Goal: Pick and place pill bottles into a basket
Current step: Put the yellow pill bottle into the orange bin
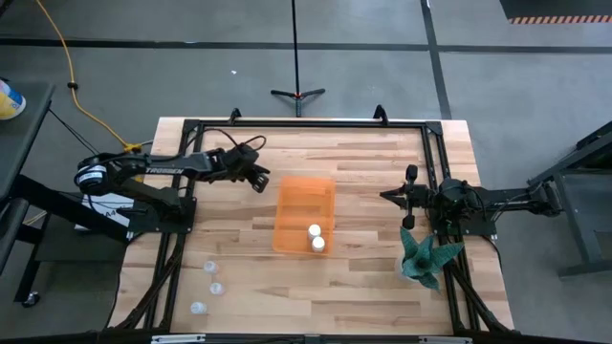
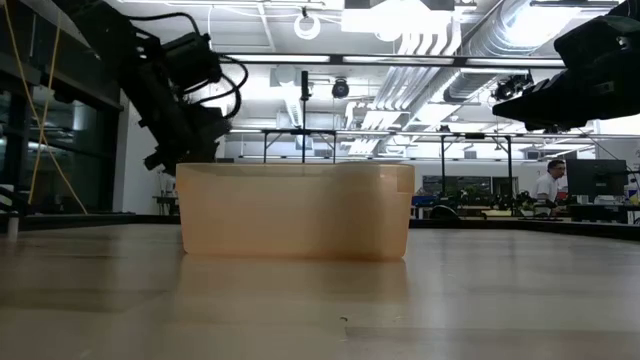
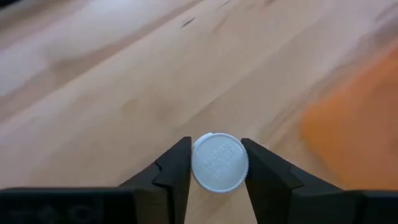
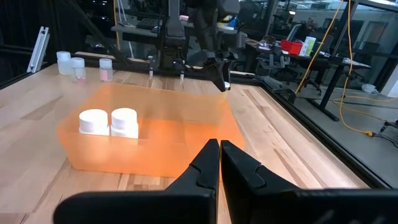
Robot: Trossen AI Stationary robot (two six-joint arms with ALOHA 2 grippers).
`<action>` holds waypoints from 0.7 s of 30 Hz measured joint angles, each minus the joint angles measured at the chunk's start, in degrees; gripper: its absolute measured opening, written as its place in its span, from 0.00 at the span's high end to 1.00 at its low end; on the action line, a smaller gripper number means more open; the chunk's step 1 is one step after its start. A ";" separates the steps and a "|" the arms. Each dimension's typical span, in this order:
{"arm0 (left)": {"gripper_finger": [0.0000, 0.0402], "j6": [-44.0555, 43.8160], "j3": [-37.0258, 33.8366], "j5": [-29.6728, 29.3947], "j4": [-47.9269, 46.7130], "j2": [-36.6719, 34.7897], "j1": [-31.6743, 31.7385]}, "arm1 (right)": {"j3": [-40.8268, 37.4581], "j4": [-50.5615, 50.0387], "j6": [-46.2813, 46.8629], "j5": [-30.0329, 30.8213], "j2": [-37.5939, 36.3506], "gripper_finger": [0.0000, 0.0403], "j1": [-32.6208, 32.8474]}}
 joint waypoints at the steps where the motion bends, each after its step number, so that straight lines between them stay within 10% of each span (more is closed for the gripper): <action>1: 0.59 0.79 0.90 0.67 0.01 0.00 -0.02 | 0.00 0.00 0.00 0.00 0.00 0.98 -0.02; 21: 0.60 10.66 10.87 9.31 3.04 0.71 -10.53 | 0.00 -0.07 0.00 0.04 -0.02 0.98 0.00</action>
